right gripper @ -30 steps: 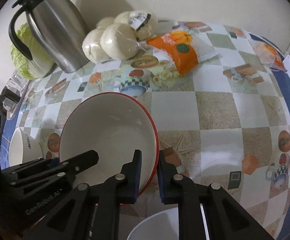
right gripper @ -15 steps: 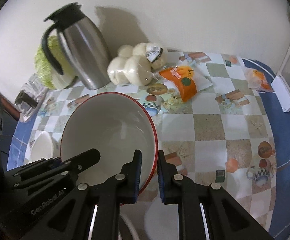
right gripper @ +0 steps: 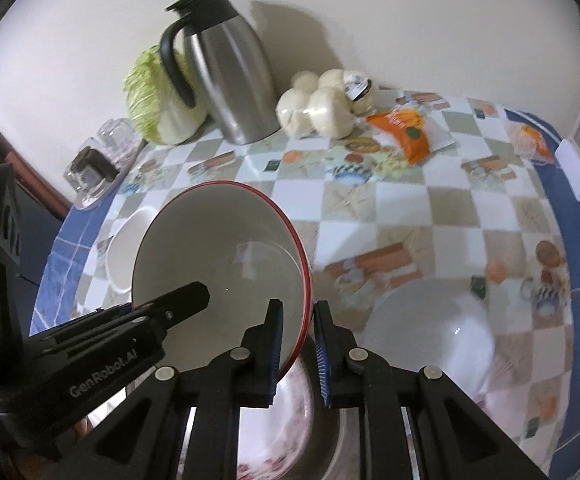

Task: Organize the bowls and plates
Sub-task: 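Grasp the red-rimmed bowl rim with the right gripper and lift it, then carry the red-rimmed bowl with the right gripper while the left gripper grasps its rim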

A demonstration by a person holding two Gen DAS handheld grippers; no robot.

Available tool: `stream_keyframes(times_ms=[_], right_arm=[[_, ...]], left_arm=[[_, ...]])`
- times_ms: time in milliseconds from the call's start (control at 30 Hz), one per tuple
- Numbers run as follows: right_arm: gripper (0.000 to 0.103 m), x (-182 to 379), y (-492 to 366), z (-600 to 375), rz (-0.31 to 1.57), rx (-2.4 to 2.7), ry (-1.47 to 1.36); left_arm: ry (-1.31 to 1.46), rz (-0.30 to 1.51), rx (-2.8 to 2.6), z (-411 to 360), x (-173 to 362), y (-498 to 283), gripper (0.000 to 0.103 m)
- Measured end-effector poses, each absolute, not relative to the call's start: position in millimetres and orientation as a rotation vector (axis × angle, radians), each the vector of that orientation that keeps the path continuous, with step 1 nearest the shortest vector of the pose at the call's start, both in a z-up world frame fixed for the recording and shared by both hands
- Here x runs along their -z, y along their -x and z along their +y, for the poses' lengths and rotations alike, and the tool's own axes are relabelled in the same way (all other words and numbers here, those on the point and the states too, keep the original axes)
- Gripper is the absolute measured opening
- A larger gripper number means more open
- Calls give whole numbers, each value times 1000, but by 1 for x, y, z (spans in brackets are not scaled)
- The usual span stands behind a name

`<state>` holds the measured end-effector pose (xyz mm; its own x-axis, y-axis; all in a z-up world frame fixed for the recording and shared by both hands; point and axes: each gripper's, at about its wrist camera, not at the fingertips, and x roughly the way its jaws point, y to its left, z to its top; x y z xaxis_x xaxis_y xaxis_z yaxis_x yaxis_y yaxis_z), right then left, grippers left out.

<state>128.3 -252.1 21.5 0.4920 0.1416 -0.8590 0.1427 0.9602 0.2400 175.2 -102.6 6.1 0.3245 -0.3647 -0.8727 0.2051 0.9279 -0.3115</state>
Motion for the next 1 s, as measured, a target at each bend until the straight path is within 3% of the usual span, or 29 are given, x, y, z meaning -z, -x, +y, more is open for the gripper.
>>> stream_keyframes(times_ms=[1000], right_arm=[[19,18,-67,-197,1068,-10,-428]], left_arm=[[222,1089,311,-42,7,-112,20]])
